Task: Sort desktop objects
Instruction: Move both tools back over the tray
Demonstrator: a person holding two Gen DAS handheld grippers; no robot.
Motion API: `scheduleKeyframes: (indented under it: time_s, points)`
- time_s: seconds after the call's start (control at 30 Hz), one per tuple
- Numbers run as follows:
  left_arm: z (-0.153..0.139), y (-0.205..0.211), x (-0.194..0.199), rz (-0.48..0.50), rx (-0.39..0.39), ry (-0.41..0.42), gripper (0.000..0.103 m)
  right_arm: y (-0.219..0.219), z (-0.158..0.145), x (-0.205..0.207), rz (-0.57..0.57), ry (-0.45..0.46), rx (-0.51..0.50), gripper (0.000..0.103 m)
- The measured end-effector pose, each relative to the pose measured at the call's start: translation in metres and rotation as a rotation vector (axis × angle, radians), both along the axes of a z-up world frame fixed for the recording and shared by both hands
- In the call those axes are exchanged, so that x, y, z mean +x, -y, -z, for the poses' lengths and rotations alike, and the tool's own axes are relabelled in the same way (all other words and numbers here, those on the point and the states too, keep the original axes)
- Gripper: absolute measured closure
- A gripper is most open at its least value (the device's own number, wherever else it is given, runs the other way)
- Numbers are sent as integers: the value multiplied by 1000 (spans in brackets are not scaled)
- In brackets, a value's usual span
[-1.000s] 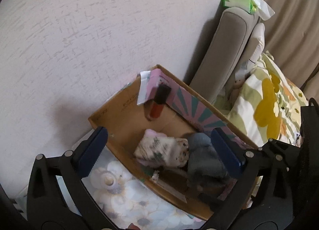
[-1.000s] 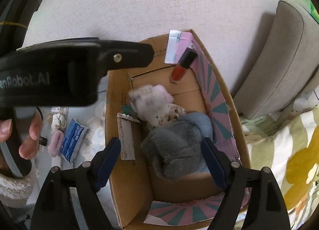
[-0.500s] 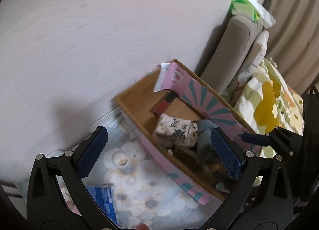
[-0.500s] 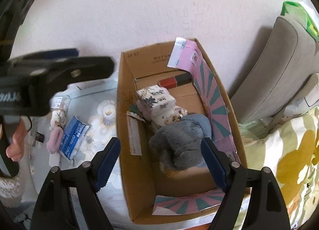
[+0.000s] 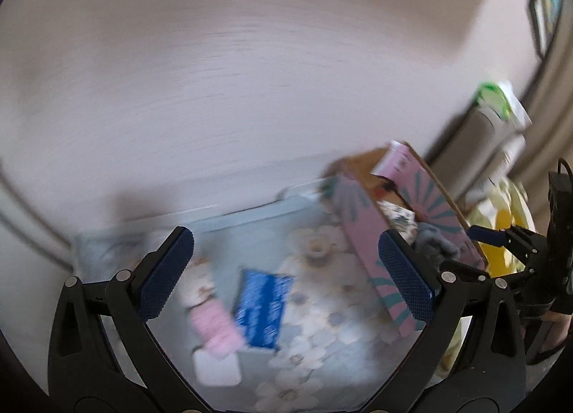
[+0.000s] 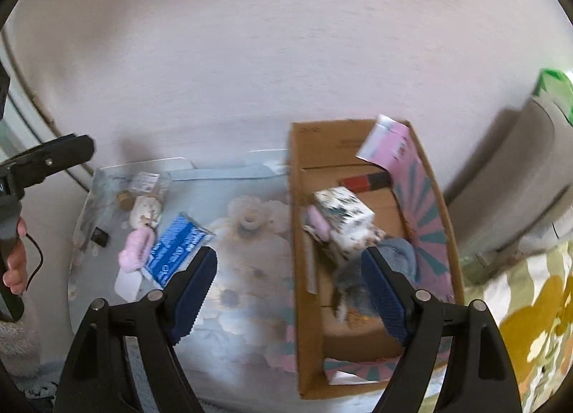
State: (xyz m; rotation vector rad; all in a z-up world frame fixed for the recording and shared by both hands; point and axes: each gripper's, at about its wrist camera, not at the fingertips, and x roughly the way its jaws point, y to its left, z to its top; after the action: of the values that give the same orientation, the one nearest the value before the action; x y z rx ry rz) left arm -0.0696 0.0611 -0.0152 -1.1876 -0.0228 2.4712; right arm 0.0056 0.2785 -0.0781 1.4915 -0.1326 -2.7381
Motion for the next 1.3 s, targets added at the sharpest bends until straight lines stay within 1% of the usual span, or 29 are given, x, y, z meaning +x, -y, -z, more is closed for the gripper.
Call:
scheduleKeyframes:
  time_s: [0.1,0.3,0.4,0.53,0.77,0.97,1.1,1.23,1.3]
  points:
    - [2,38,12,-91,0,-3,0,14,1,-4,-44,-10,-16,24]
    - [16,94,34,-230,9,16,0,48,6,-13,-142,-15,-38,24]
    - [26,112,40,-262,12,46,0,62,12,-15,-182,2,-37,24]
    - [37,133,50,-311,19,59,0,75,21,-18,-217,30,-41,24]
    - [58,155,57,-361,32,107,0,88,33,-26,-240,80,-36,24]
    - [74,166,60,-362,38,141,1,100,42,-32,-253,116,-30,24]
    - [81,172,62,-371,35,141,1,107,45,-35,-247,115,-24,24]
    - [90,178,69,-395,32,122,1,110,47,-36,-244,115,-30,24]
    - [98,181,77,-408,31,112,1,112,53,-35,-248,123,-31,24]
